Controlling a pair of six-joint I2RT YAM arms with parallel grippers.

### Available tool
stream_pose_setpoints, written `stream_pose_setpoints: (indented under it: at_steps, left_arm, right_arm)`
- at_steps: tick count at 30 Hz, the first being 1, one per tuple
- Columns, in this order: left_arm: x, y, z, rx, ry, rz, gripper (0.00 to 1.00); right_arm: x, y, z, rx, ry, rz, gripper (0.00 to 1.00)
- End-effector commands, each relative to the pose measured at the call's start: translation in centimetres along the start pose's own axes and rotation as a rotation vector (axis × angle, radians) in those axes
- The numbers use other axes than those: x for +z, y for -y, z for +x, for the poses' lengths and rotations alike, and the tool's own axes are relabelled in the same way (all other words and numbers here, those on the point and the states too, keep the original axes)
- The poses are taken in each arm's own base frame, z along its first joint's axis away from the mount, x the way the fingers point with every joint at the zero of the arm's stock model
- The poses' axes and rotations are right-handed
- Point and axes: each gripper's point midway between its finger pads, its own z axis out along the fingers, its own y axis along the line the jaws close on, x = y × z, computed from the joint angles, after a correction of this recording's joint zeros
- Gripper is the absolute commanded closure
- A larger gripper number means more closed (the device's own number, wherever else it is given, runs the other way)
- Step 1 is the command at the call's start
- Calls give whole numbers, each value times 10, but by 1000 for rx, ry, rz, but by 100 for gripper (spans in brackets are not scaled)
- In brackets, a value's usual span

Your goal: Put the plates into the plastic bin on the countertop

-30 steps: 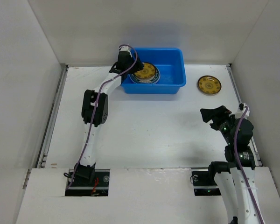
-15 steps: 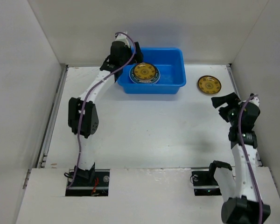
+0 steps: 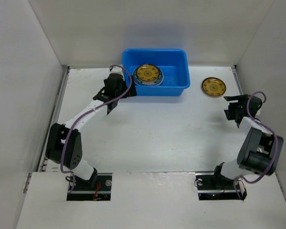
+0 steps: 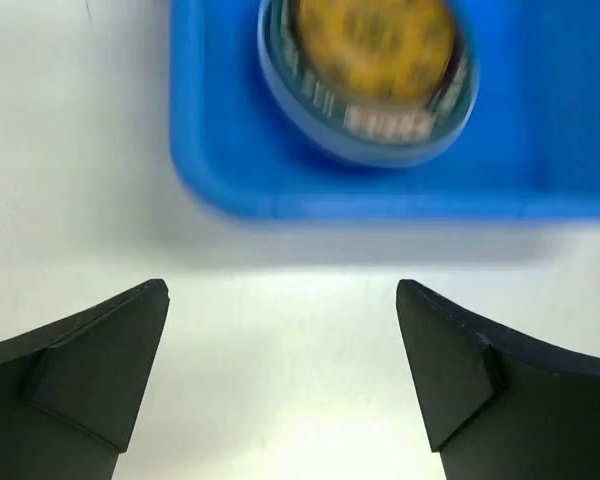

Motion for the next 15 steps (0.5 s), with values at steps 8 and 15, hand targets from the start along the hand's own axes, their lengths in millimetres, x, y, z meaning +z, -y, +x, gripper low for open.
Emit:
stream_pose_setpoints:
  at_steps: [8,15]
  left_arm:
    - [-77,-31,46,-103,-6,-54,0]
    - [-102,-67,45,-172,18,-137,0]
  right_arm:
    - [80,-46,-33,-22,-9,-90,19]
    - [117,-30,-25,6,-78,-14,22]
